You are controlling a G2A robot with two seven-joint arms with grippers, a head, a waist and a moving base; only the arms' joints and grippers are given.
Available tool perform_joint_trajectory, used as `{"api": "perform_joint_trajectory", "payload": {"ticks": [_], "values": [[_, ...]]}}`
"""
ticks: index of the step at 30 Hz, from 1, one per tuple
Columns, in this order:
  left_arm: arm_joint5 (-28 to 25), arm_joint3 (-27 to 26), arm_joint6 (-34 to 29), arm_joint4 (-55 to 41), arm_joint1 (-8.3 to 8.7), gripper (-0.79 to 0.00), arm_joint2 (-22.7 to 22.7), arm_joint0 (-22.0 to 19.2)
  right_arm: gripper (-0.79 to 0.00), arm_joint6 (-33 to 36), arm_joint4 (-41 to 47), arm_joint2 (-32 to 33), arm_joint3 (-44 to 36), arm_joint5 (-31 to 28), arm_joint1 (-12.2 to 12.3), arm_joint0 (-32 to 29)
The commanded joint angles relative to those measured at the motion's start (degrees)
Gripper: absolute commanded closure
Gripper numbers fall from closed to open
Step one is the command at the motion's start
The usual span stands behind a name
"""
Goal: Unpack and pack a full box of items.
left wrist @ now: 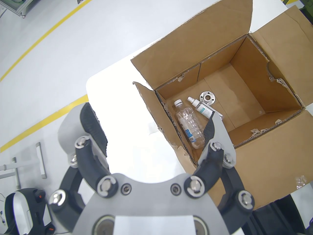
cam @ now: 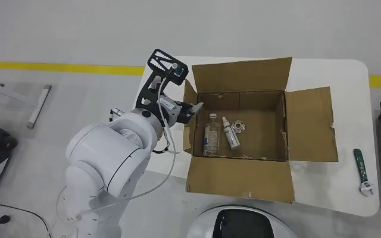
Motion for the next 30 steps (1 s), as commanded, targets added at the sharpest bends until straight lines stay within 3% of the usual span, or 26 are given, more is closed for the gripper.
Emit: {"api": "perform_joint_trajectory", "payload": {"ticks": [1,5,19,25,26,27,30], "values": [[0.00,0.00,0.00,0.00,0.00,-0.785,0.00,0.00,-0.785,-0.01,-0.86,-1.59,1.69,-0.63,0.36,-2.37],[0.00,0.00,0.00,0.00,0.00,-0.785,0.00,0.00,-0.785,-0.01,-2.23,-6.06,5.52,-0.50,1.26,-3.61],[0.00,0.00,0.00,0.00,0.00,-0.785,0.00,0.00,-0.785,-1.60,-3.27,-7.55,6.90,-1.12,1.21,-4.52],[0.00,0.00,0.00,0.00,0.00,-0.785,0.00,0.00,-0.773,-0.01,-0.31,-6.84,13.03,-3.13,1.76,-2.67],[0.00,0.00,0.00,0.00,0.00,-0.785,0.00,0.00,-0.533,-0.01,0.36,-6.89,14.06,-3.54,1.92,-2.38],[0.00,0.00,0.00,0.00,0.00,-0.785,0.00,0.00,-0.385,-0.01,0.06,-6.99,14.92,-3.78,2.13,-2.11],[0.00,0.00,0.00,0.00,0.00,-0.785,0.00,0.00,-0.243,-0.01,0.32,-8.19,16.53,-4.63,2.71,-1.21]]}}
